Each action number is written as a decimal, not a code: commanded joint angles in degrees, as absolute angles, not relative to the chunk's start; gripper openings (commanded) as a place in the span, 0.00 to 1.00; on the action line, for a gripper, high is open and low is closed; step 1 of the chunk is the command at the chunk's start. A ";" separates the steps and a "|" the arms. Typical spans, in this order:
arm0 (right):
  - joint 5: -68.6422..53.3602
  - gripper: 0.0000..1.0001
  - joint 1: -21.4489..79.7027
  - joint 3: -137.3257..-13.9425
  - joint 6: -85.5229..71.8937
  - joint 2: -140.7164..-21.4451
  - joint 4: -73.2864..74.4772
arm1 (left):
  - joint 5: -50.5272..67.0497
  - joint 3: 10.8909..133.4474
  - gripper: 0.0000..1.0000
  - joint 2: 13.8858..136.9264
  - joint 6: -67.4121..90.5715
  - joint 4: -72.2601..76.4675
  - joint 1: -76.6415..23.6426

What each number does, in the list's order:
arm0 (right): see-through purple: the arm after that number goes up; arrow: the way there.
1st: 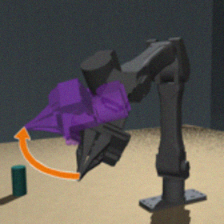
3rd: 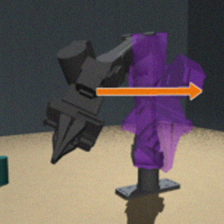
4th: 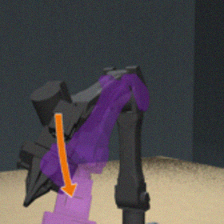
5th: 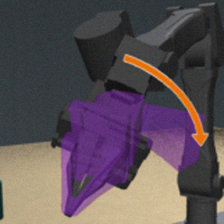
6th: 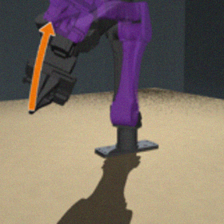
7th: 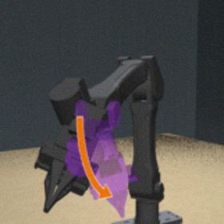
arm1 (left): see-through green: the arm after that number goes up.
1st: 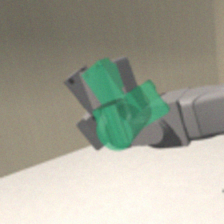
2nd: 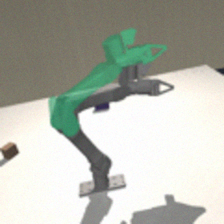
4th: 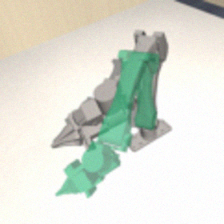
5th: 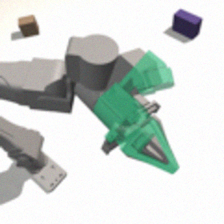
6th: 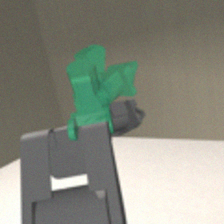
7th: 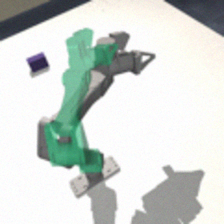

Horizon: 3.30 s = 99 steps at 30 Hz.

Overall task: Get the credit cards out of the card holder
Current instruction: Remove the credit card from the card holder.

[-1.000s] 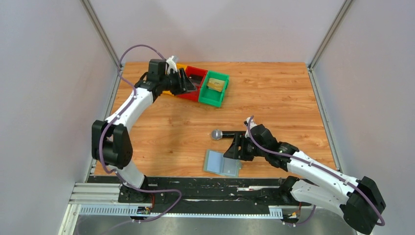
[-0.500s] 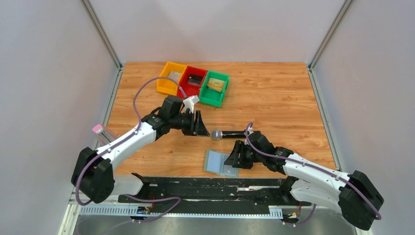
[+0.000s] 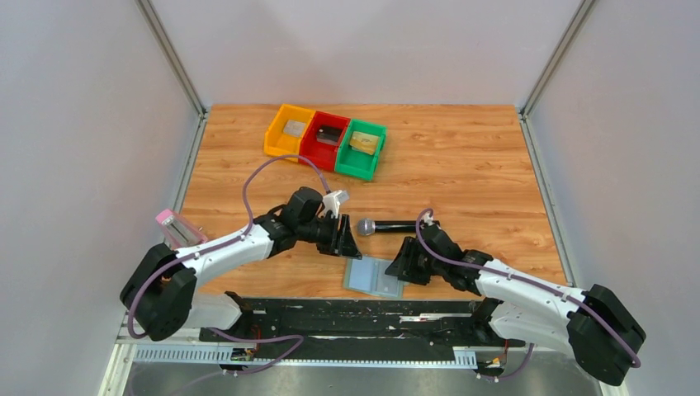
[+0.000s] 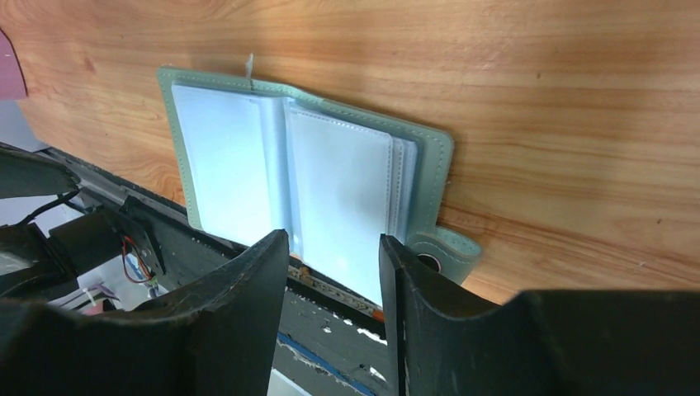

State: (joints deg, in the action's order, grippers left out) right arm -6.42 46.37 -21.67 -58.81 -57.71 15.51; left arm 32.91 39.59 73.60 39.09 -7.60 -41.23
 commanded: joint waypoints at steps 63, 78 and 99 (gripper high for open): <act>-17.74 0.49 46.59 -19.63 -57.74 -64.56 -13.09 | 28.73 28.46 0.34 77.26 50.87 10.51 -46.14; -22.48 0.52 46.71 -24.96 -54.74 -71.93 -15.25 | 14.86 32.20 0.36 61.81 51.20 -7.92 -45.88; -8.55 0.49 46.05 -24.27 -56.10 -59.55 9.66 | 27.10 31.39 0.32 75.83 49.57 6.88 -46.05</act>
State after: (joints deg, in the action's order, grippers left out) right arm -11.68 46.30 -25.69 -54.13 -62.65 5.10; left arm 24.99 30.50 73.03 50.81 1.37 -45.78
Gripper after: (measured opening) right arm 0.474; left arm 0.328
